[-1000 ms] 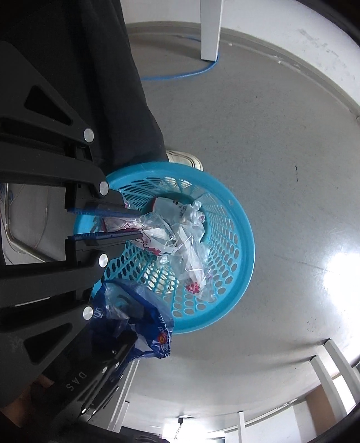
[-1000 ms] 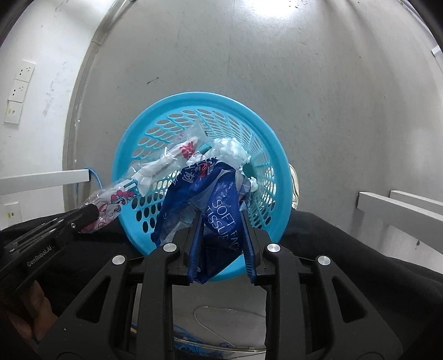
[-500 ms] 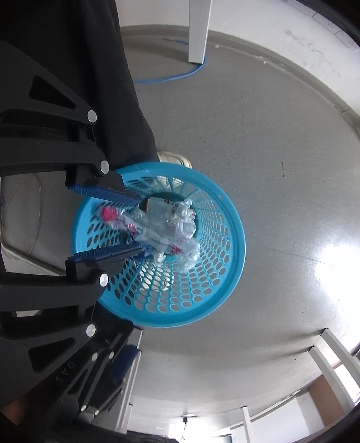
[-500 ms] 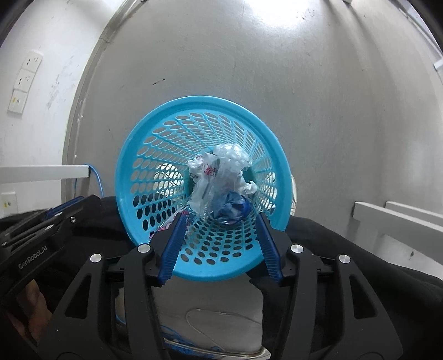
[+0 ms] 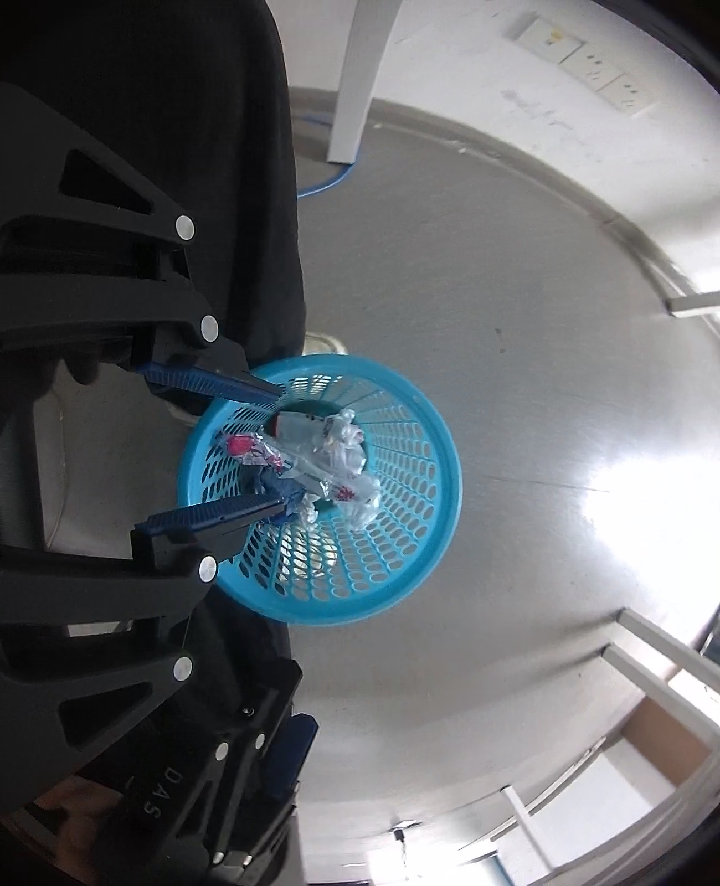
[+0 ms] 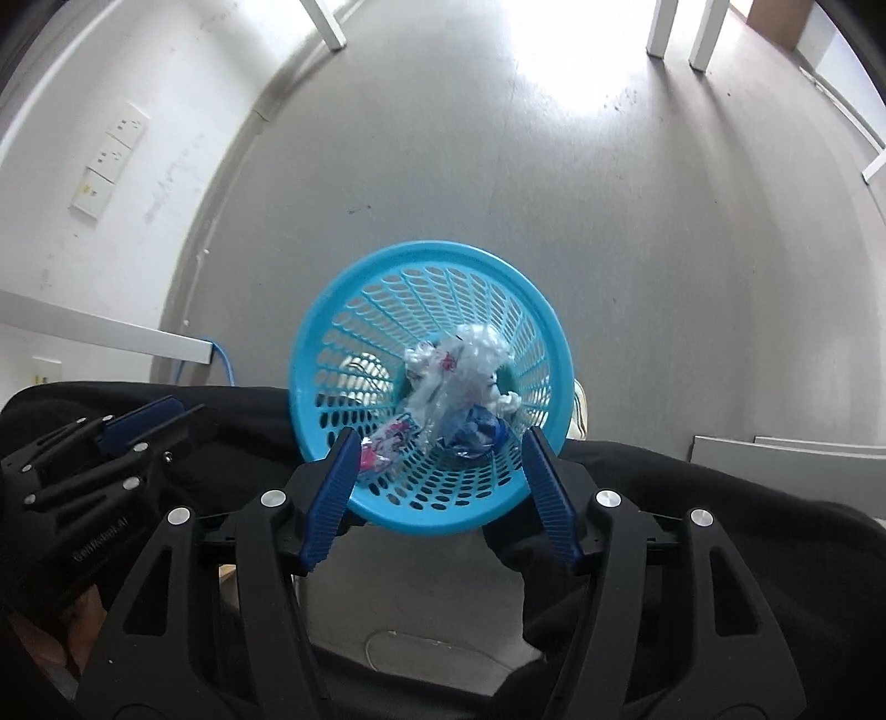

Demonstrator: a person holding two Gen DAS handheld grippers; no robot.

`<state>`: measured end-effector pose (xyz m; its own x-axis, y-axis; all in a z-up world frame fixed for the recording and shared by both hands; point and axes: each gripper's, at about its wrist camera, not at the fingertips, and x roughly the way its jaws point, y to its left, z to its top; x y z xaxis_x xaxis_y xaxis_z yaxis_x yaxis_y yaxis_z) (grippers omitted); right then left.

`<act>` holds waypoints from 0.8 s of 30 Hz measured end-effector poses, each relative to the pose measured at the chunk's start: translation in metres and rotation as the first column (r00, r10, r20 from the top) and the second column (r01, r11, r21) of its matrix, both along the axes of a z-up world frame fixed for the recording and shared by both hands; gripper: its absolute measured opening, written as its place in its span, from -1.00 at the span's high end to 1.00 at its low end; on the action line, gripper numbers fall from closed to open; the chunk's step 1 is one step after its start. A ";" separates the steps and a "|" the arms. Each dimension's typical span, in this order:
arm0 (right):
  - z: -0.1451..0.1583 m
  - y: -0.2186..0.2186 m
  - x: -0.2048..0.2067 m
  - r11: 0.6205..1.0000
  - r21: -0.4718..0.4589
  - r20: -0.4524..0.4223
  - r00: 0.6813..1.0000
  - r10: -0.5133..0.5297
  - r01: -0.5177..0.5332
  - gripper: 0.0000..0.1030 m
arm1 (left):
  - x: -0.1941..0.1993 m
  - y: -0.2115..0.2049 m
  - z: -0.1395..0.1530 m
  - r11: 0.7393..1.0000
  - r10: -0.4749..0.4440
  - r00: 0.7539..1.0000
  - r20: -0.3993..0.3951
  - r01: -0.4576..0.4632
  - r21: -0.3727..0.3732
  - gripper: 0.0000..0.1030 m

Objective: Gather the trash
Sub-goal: 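Raise both tools from the basket back toward the table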

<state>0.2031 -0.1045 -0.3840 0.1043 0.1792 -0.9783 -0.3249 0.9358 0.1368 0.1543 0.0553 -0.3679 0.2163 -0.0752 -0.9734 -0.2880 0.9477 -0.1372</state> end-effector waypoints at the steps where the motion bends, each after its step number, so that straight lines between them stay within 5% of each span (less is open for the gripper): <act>1: 0.006 -0.001 -0.005 1.000 0.007 0.014 1.000 0.004 -0.004 -0.12 | -0.003 -0.003 0.007 1.000 -0.013 1.000 0.021 0.013 0.018 0.34; 9: 0.052 0.005 -0.043 0.996 -0.022 0.131 0.988 0.087 -0.085 -0.28 | -0.042 -0.015 0.059 0.994 -0.086 0.985 0.152 0.076 0.073 0.14; 15: 0.087 -0.008 -0.070 0.994 0.039 0.153 0.984 0.095 -0.102 -0.38 | -0.076 -0.007 0.091 0.991 -0.086 0.975 0.203 0.064 0.114 -0.03; 24: 0.144 -0.020 -0.121 0.981 0.069 0.266 0.951 0.159 -0.184 -0.55 | -0.124 -0.002 0.130 0.997 -0.058 0.947 0.316 0.042 0.059 -0.29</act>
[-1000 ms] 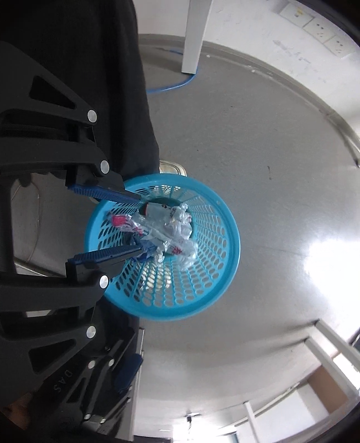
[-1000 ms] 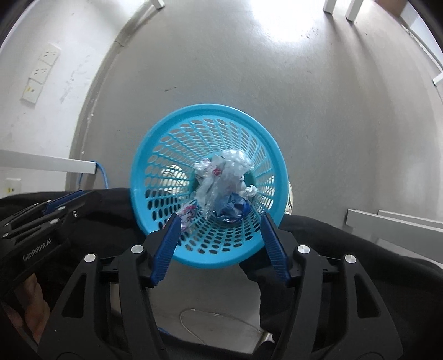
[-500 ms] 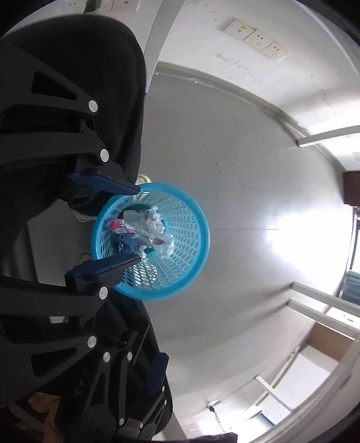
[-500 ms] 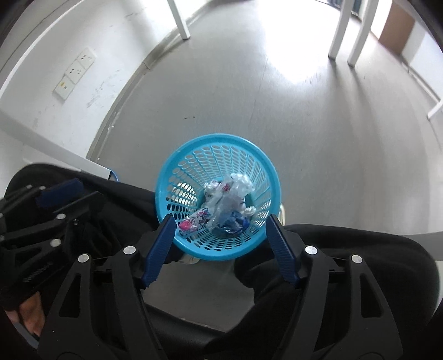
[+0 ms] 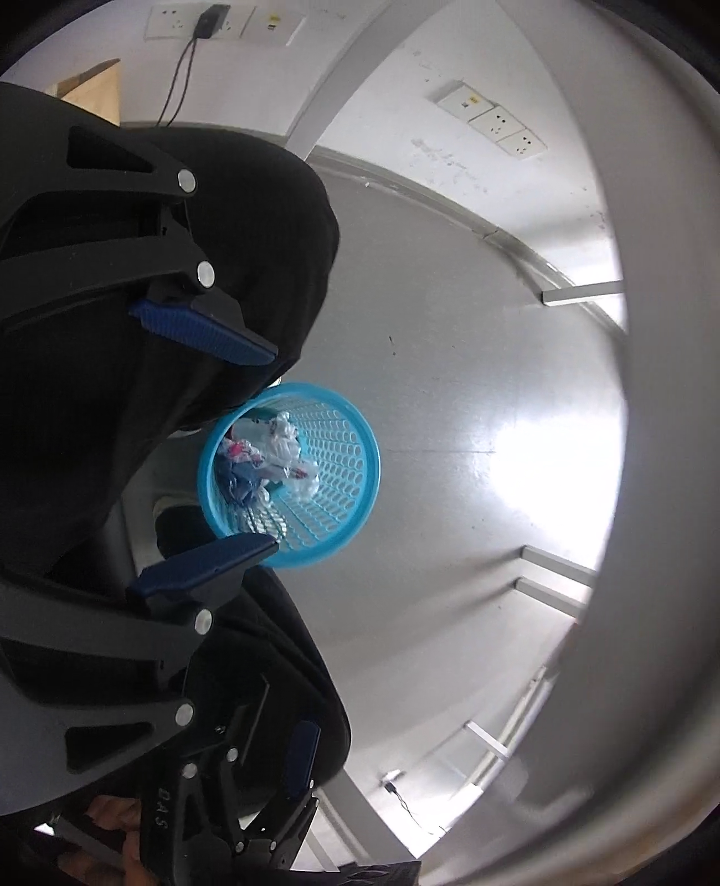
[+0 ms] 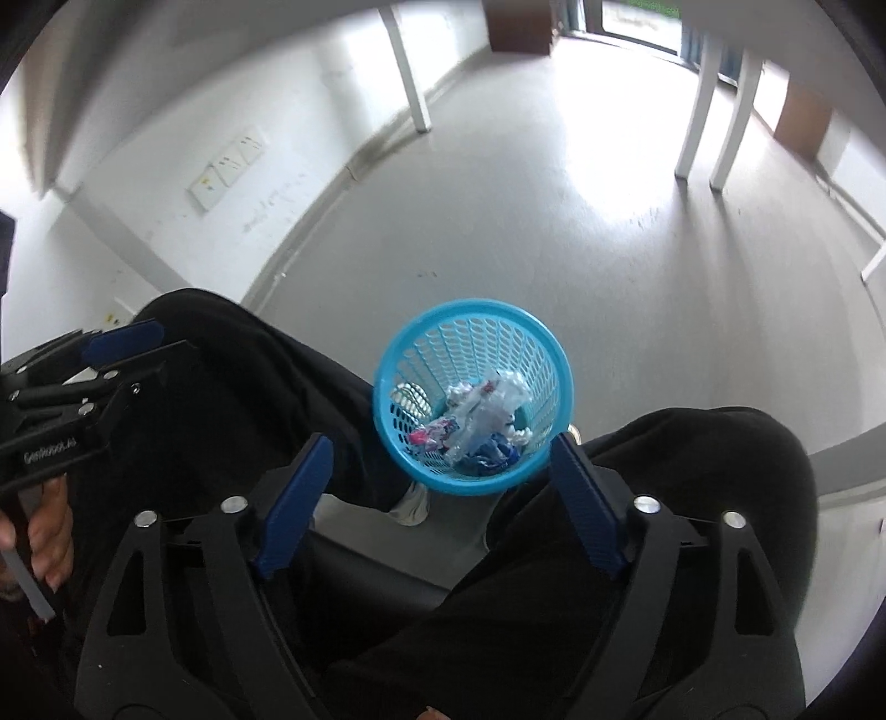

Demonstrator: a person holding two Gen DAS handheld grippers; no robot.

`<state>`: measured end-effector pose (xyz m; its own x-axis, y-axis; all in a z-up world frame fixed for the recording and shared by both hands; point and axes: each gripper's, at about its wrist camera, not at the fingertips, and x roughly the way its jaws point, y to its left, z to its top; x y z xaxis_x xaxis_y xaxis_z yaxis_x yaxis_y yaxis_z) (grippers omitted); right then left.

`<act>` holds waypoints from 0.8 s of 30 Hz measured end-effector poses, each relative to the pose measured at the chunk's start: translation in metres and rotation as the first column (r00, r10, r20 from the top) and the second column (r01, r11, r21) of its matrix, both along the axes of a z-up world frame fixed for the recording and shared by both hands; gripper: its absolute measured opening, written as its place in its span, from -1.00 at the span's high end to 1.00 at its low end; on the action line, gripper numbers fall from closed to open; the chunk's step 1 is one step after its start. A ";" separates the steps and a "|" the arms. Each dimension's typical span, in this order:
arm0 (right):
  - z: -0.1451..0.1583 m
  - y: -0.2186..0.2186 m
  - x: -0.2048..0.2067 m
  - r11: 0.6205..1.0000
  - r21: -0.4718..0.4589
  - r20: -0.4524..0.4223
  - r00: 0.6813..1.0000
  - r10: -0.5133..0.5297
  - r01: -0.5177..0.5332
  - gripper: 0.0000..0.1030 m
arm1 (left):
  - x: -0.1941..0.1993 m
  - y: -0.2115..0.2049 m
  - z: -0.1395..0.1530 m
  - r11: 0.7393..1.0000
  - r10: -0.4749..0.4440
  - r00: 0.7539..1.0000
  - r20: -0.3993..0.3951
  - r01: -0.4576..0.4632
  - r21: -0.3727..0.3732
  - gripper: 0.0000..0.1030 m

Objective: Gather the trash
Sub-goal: 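Raise both tools from the basket back toward the table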

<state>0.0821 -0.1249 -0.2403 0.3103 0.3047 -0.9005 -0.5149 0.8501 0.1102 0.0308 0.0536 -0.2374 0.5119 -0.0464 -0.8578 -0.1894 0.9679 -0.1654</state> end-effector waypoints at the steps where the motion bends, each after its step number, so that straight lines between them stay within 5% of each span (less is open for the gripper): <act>1: 0.007 -0.001 -0.008 1.000 0.003 0.017 1.000 0.013 -0.013 -0.59 | -0.005 -0.002 0.006 1.000 -0.006 1.000 0.020 0.006 -0.001 -0.38; 8: 0.051 -0.022 -0.041 0.993 0.120 0.068 0.998 0.007 -0.015 -0.65 | -0.042 -0.008 0.051 0.991 -0.037 0.985 0.171 0.014 0.136 -0.63; 24: 0.185 -0.033 -0.078 0.975 0.214 0.383 0.923 -0.021 -0.066 -0.83 | -0.058 -0.005 0.145 0.979 -0.120 0.909 0.399 0.040 0.202 -0.89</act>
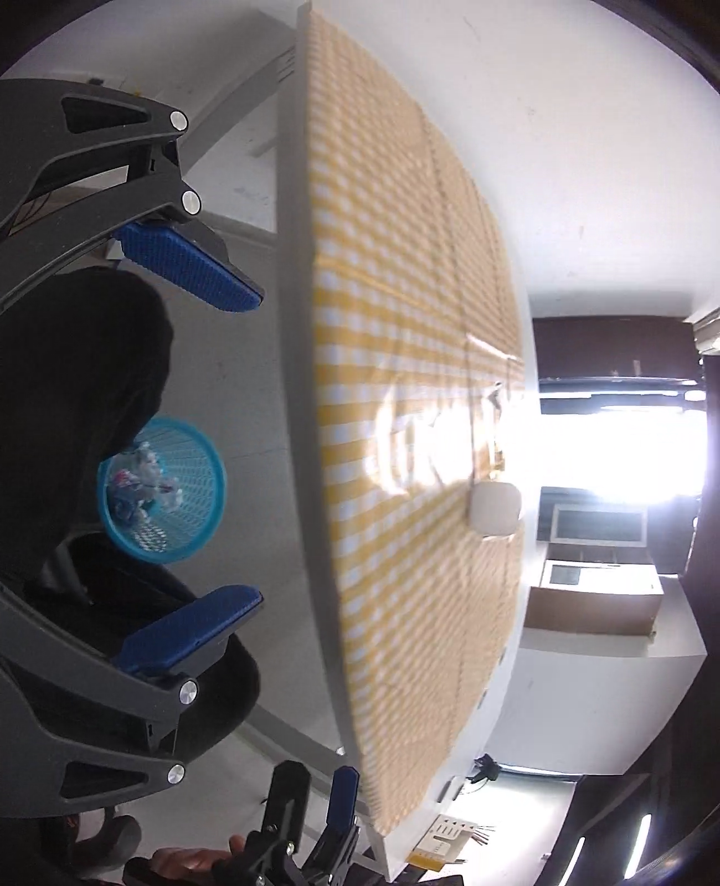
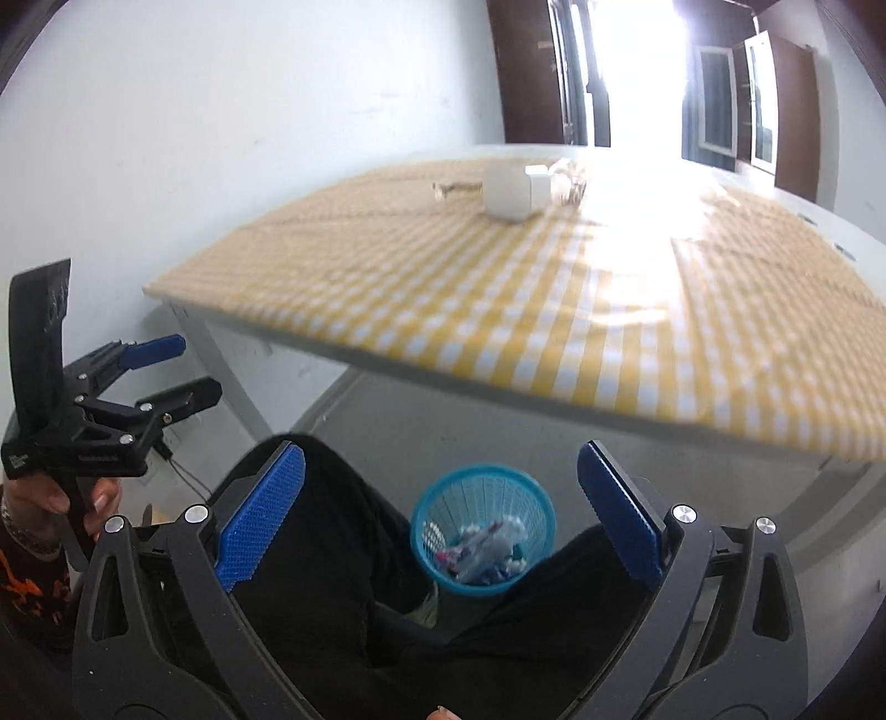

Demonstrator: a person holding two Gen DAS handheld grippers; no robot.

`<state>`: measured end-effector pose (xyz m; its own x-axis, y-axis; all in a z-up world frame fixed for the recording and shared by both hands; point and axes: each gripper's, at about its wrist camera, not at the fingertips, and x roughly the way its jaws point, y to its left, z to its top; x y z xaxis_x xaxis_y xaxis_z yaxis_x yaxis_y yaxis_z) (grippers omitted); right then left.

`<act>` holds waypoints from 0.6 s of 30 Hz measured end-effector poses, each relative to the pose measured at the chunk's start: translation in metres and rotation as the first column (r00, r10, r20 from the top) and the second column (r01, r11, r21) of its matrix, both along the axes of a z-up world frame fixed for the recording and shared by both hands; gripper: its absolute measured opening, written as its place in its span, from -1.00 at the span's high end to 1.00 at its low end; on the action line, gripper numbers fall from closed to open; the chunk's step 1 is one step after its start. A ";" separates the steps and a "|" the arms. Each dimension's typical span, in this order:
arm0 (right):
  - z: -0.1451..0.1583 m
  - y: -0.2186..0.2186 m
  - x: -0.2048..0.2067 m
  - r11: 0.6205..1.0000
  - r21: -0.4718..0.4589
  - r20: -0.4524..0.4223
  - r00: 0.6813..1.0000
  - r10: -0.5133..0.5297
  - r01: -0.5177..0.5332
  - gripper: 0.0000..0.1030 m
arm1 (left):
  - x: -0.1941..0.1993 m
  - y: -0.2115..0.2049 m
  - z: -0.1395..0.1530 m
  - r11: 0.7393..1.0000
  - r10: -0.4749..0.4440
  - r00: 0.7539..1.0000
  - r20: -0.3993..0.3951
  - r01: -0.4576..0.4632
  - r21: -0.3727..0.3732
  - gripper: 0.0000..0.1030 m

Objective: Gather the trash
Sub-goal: 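Raise both tools from the basket back toward the table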

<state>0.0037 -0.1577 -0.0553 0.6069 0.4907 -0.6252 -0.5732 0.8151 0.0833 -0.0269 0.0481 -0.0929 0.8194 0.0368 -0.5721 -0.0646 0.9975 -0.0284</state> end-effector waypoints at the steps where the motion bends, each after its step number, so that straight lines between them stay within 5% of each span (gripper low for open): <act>1: 0.006 -0.001 0.004 1.000 0.001 0.014 1.000 -0.005 0.005 -0.83 | 0.001 0.000 0.004 1.000 -0.002 1.000 0.004 0.002 -0.009 -0.88; 18: 0.068 0.026 0.100 0.995 0.040 0.106 0.990 -0.093 0.089 -0.83 | 0.080 0.030 0.078 0.995 -0.031 0.992 0.123 0.019 0.096 -0.89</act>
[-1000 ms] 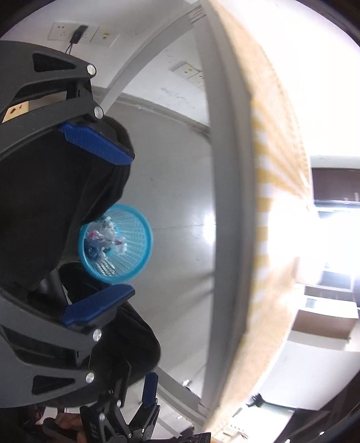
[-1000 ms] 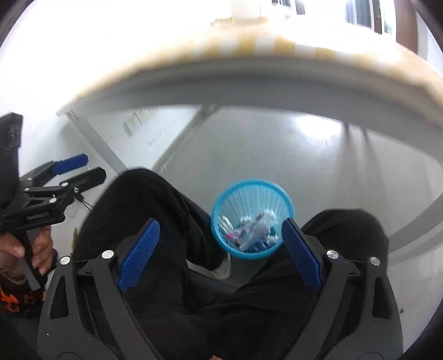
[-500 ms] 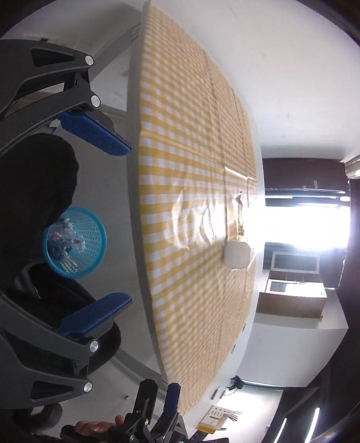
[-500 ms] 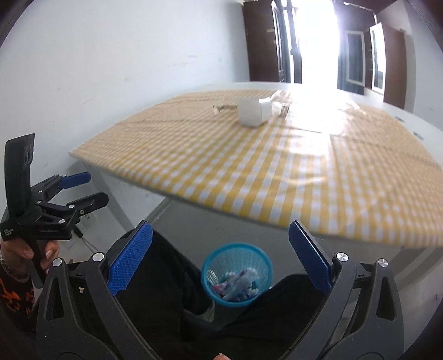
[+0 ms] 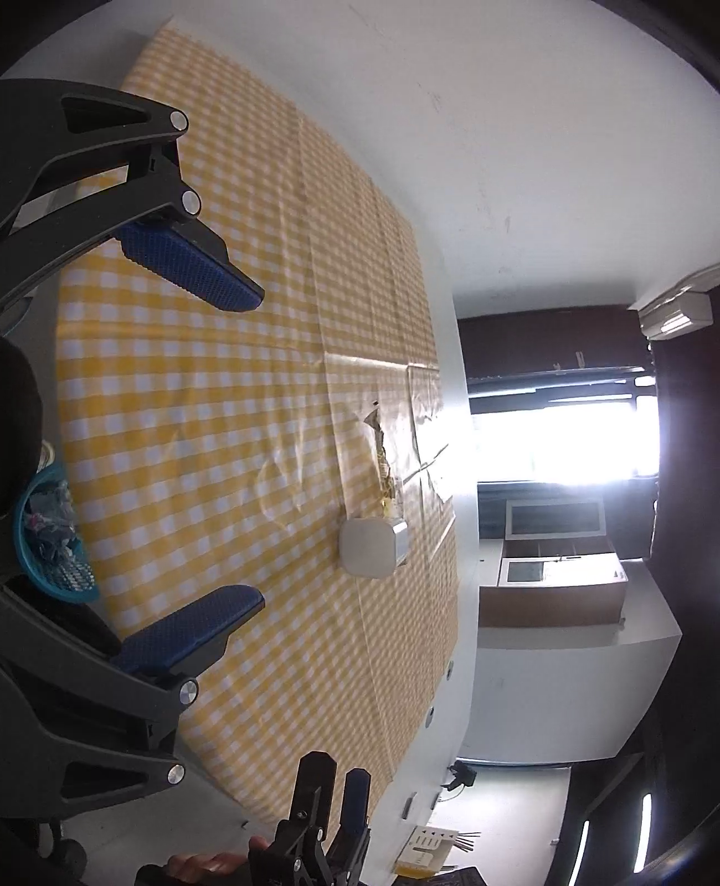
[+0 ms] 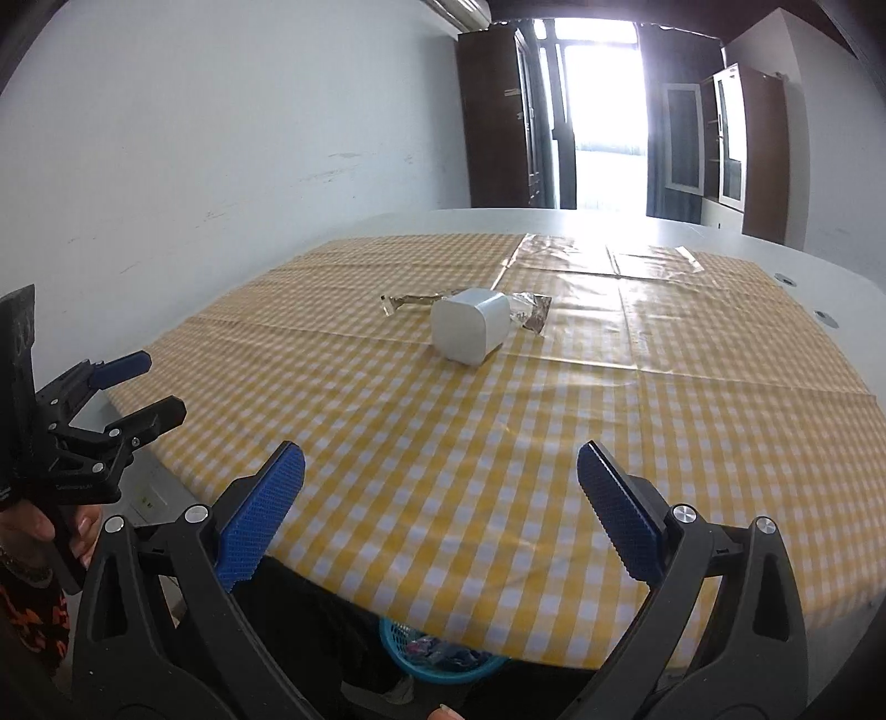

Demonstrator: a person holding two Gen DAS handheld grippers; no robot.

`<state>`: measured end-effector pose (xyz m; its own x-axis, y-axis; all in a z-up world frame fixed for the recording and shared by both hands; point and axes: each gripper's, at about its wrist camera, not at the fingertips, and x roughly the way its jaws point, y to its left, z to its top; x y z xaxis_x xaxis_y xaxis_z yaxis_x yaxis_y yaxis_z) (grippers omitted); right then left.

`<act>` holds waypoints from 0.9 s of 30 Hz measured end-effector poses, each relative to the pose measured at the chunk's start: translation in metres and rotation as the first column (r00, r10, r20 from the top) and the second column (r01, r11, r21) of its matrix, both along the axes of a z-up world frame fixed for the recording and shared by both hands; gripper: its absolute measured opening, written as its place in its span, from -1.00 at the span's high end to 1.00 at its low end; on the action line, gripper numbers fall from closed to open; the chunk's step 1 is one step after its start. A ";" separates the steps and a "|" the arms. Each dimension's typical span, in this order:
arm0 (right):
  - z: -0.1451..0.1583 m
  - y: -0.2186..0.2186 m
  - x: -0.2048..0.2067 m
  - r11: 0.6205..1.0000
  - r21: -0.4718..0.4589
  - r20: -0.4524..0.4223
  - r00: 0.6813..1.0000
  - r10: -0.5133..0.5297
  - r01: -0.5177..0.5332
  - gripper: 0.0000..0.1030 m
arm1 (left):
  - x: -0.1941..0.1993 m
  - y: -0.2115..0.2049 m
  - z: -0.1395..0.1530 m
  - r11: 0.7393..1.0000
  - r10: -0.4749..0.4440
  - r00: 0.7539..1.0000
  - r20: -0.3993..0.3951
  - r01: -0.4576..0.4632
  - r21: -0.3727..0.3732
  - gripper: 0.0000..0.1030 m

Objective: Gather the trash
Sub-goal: 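Raise both tools from the basket back toward the table, then grasp the clear wrapper with the left gripper while the right gripper grasps the white cup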

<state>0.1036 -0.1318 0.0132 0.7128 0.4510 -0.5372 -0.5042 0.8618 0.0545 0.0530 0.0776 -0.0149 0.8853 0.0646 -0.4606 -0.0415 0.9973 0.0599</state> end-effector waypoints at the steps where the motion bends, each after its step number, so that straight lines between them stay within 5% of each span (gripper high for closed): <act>1: 0.001 0.004 0.008 1.000 -0.001 -0.001 1.000 0.000 0.000 -0.83 | 0.007 0.002 0.003 1.000 -0.003 1.000 -0.001 0.003 0.007 -0.89; 12: 0.000 0.045 0.090 0.999 -0.017 -0.047 0.998 -0.040 0.040 -0.83 | 0.083 0.017 0.017 0.996 -0.083 0.994 -0.073 0.082 -0.019 -0.89; 27: -0.034 0.074 0.188 0.988 -0.134 -0.123 0.988 -0.098 0.081 -0.73 | 0.179 0.033 0.001 0.999 -0.045 0.985 -0.166 0.048 0.009 -0.89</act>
<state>0.2916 -0.0577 -0.0206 0.6684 0.3097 -0.6763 -0.4207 0.9072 -0.0004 0.2321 0.1102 -0.0138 0.7990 0.0320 -0.6005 0.0164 0.9970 0.0750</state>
